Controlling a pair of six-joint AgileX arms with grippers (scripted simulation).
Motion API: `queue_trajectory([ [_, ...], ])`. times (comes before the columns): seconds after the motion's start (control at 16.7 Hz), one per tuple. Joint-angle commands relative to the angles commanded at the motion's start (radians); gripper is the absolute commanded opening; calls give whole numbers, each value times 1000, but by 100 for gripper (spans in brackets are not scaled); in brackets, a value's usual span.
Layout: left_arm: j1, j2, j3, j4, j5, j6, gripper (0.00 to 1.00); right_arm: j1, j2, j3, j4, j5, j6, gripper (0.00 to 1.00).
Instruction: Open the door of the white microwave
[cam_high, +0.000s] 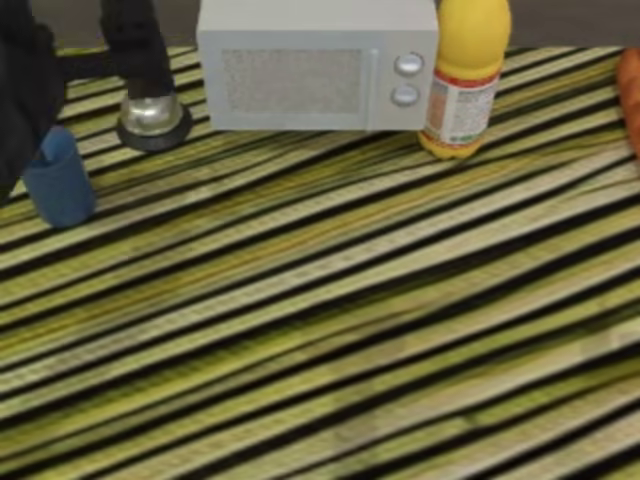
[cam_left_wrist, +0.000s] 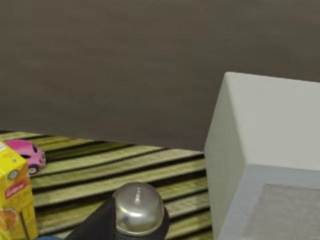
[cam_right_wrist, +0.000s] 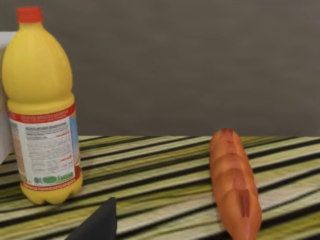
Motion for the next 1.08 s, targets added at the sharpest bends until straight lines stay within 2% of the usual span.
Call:
queue_trajectory([
  [0.36, -215, 603, 431, -7, -192, -119, 100, 0, 0, 0, 0, 0, 0, 100],
  [0.6, -317, 862, 616, -27, -283, -166, 100, 0, 0, 0, 0, 0, 0, 100],
  [0.78, -357, 957, 685, -39, -319, -182, 100, 0, 0, 0, 0, 0, 0, 100],
  [1.08, -362, 971, 695, -41, -324, -184, 100, 0, 0, 0, 0, 0, 0, 100],
])
